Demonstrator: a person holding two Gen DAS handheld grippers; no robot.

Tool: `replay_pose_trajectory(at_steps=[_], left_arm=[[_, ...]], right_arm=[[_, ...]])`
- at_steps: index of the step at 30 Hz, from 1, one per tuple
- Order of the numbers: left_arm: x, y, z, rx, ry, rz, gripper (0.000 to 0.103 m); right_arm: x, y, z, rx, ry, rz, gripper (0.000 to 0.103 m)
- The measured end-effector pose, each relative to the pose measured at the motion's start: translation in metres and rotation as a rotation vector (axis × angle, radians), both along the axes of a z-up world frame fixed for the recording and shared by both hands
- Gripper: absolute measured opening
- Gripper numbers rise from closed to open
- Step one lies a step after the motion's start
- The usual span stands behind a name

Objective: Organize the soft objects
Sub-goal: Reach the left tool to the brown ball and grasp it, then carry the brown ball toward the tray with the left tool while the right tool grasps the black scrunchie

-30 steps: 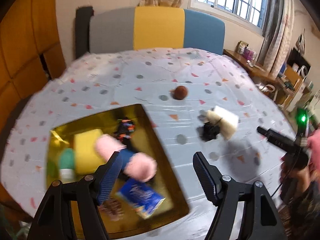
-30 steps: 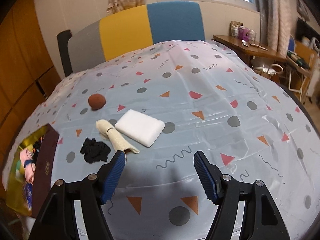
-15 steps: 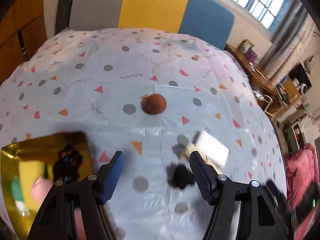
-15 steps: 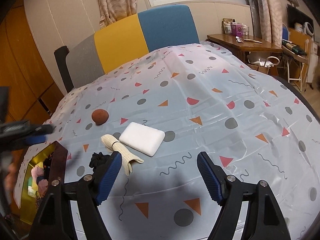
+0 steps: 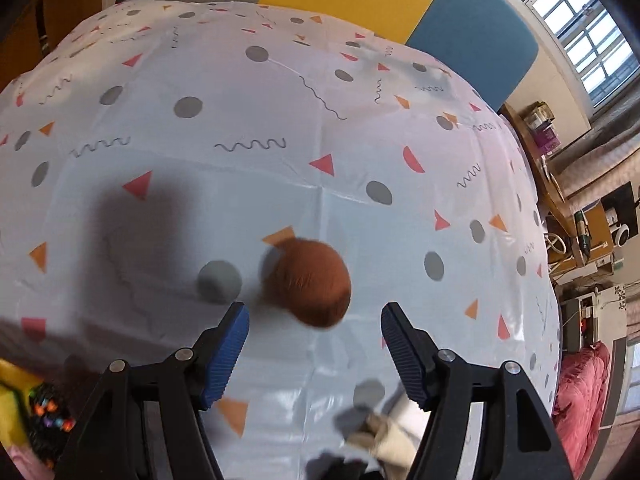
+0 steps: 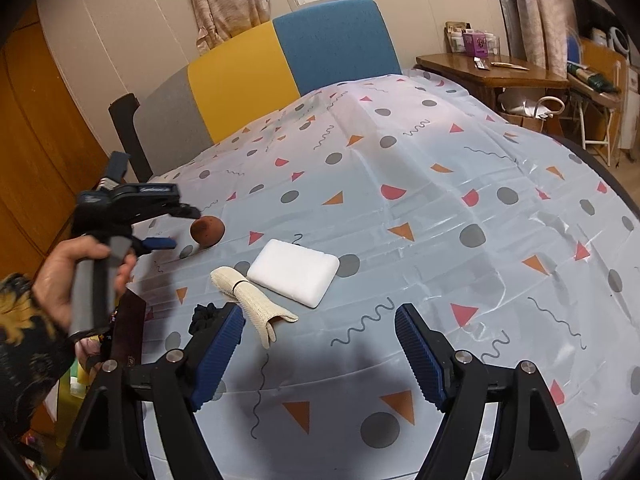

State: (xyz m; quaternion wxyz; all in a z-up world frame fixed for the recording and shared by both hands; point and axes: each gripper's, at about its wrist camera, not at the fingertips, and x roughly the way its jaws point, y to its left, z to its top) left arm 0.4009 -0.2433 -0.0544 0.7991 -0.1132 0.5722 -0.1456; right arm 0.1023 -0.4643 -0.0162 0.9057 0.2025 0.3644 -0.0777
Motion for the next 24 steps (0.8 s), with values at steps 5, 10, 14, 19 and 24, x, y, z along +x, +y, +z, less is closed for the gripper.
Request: replay_pose_trajectory(at_steps=[5,10,14,19,24], left_arm=[[0.011,-0.025,-0.014,0.097,-0.005,-0.059,0.042],[0.009,-0.025,-0.015,0.145,-0.049,-0.067,0.034],[-0.009,-0.013,-0.006,0.138,-0.084,-0.062,0.033],[-0.047,-0.003,0.015,0.132,-0.131,-0.089,0.033],[-0.089,0.006,0.043,0.109,-0.183,-0.13,0.033]], right_arm=[[0.0,-0.002,0.0,0.008,0.004,-0.004,0.079],[-0.001,-0.002,0.0,-0.002,0.0,-0.008,0.079],[-0.001,-0.003,0.0,0.001,0.001,-0.015,0.079],[0.0,-0.003,-0.002,-0.009,0.016,-0.018,0.079],[0.001,0.0,-0.006,-0.024,0.035,-0.012,0.079]])
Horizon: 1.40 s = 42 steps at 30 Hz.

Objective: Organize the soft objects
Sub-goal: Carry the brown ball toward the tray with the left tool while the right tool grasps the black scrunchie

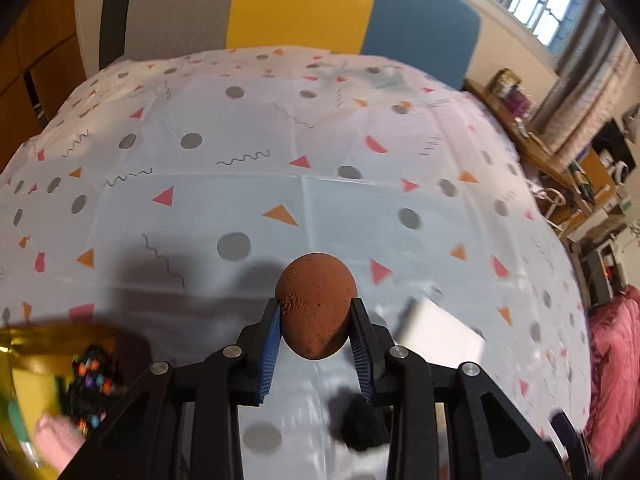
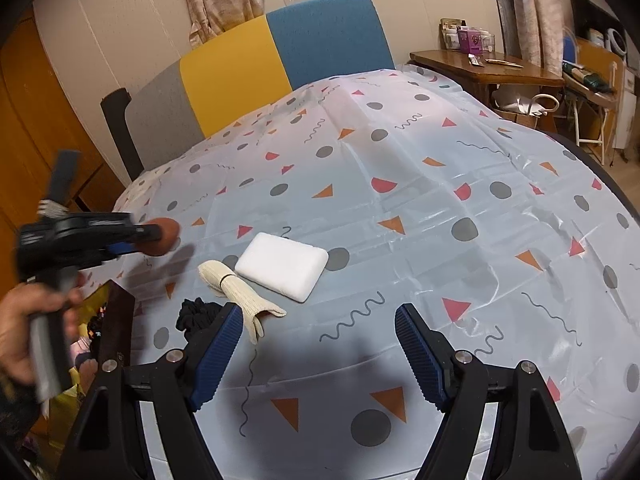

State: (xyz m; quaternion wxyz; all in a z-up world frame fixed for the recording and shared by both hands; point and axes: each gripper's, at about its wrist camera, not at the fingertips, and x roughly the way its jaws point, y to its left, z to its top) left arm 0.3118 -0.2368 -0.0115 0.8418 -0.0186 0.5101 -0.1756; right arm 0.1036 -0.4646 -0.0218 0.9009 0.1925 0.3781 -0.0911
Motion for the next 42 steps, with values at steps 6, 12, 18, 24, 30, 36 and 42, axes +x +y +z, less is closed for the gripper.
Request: replay_pose_trajectory(at_steps=[6,12,18,24,30,36,42], left_arm=[[-0.055,0.011,0.026,-0.016,-0.046,-0.041,0.033],[-0.109,0.023,0.049,-0.047,-0.094,-0.094,0.033],[-0.155,0.044,0.071,-0.054,-0.171,-0.139,0.033],[-0.188,0.079,0.079,-0.052,-0.23,-0.144,0.033],[-0.212,0.126,0.069,-0.049,-0.248,-0.087,0.033],[-0.225,0.168,0.049,-0.026,-0.236,-0.011,0.033],[-0.231,0.202,0.039,-0.022,-0.241,0.066,0.033]], right_arm=[[0.002,0.004,-0.005,-0.025,0.023,0.009,0.079],[0.003,0.007,-0.01,-0.039,0.036,0.021,0.079],[0.004,0.015,-0.011,-0.061,0.027,0.06,0.078],[0.006,0.029,-0.015,-0.097,0.033,0.113,0.072],[0.007,0.053,-0.02,-0.124,0.03,0.202,0.065],[0.021,0.088,-0.028,-0.097,0.042,0.311,0.063],[0.059,0.114,-0.036,-0.043,0.078,0.305,0.071]])
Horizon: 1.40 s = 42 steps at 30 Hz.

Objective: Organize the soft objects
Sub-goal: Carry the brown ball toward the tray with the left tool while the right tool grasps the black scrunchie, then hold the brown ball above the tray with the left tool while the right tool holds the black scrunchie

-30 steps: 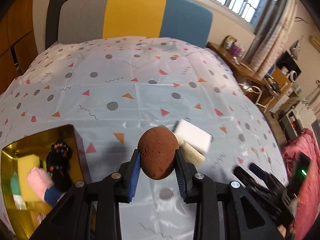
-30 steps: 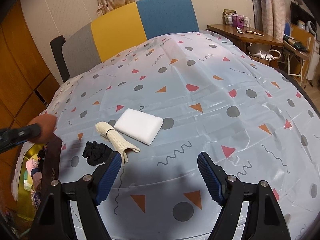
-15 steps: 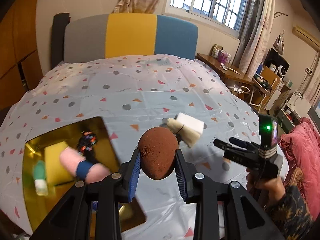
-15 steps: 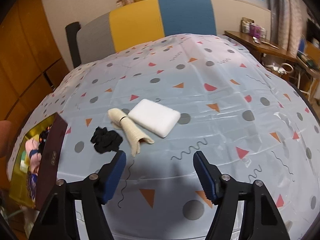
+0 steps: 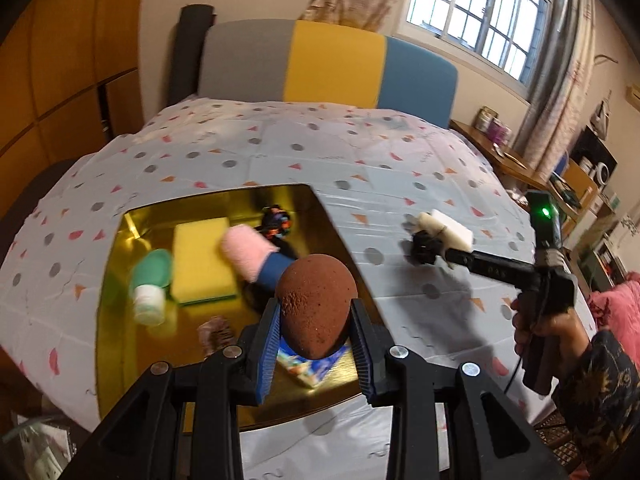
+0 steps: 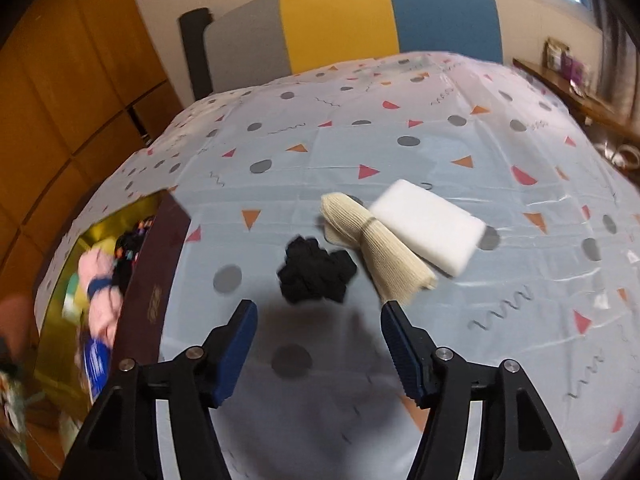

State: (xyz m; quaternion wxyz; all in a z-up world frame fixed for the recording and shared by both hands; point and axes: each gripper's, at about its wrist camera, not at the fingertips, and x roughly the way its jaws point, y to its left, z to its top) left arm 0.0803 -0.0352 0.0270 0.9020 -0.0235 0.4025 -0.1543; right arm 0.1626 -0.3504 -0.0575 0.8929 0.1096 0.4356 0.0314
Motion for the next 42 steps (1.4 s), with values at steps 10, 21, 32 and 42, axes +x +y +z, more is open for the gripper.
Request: replay_pose_trajectory(at_steps=[10,21,32,42], left_arm=[[-0.011,0.035,-0.009,0.018,-0.012,0.073,0.033],[-0.019,0.05,-0.016,0.033,-0.024,0.117,0.033],[-0.029,0.054,-0.021,0.033,-0.02,0.119,0.033],[-0.037,0.061,-0.024,0.037,-0.016,0.131,0.033]], right_arm=[[0.054,0.017,-0.034,-0.11,0.132,-0.064,0.011],[0.008,0.035,-0.041,-0.147,0.093,0.068,0.008],[0.004,0.035,-0.048,-0.133,0.064,0.049,0.009],[-0.001,0.04,-0.051,-0.177,0.017,0.043,0.009]])
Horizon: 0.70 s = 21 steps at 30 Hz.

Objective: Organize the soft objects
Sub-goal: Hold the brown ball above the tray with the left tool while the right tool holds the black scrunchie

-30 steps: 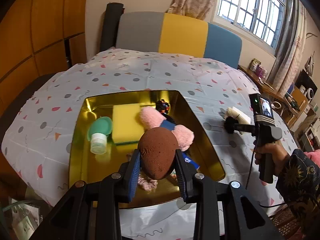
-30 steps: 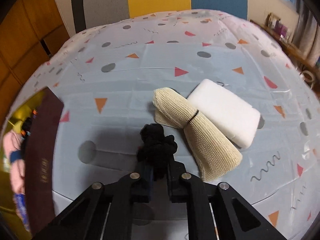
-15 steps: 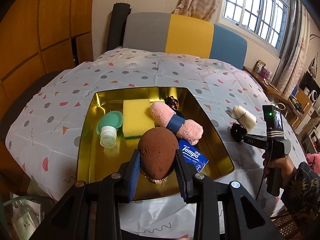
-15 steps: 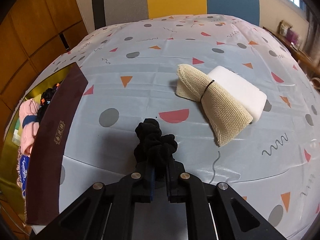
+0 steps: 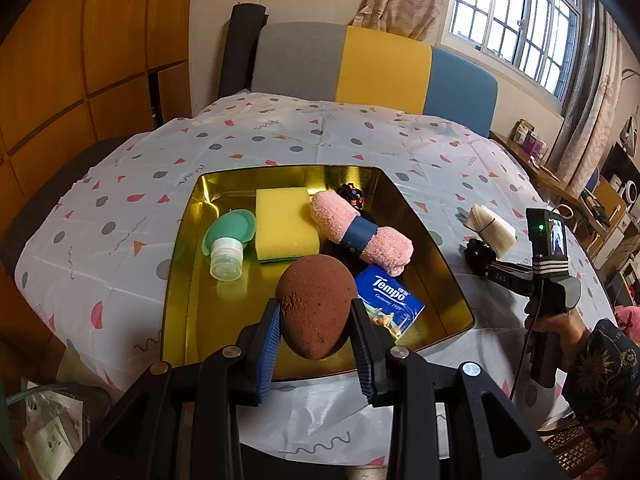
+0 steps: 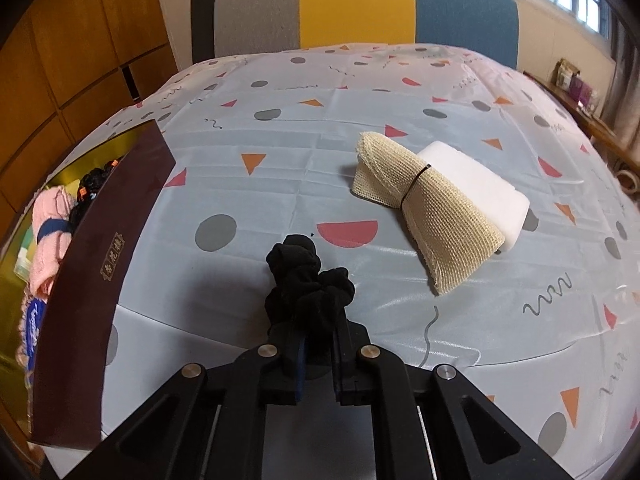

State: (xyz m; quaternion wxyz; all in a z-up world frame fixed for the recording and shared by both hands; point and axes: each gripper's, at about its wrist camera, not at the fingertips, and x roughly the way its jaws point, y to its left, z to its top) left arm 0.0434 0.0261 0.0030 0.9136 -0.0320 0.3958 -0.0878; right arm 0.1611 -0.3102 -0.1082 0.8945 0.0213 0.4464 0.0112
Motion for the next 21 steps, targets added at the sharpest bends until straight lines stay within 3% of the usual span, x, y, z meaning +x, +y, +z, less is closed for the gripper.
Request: replay_pose_trajectory(at_steps=[10,21], left_arm=[[0.0,0.014,-0.004,-0.011,0.017,0.04,0.033],[0.007,0.063,-0.008,-0.088,0.048,0.17,0.033]], right_arm=[[-0.003,0.001,-0.001,-0.018,-0.029,0.009,0.009],[-0.007,-0.001,-0.001,-0.001,-0.045,0.008,0.009]])
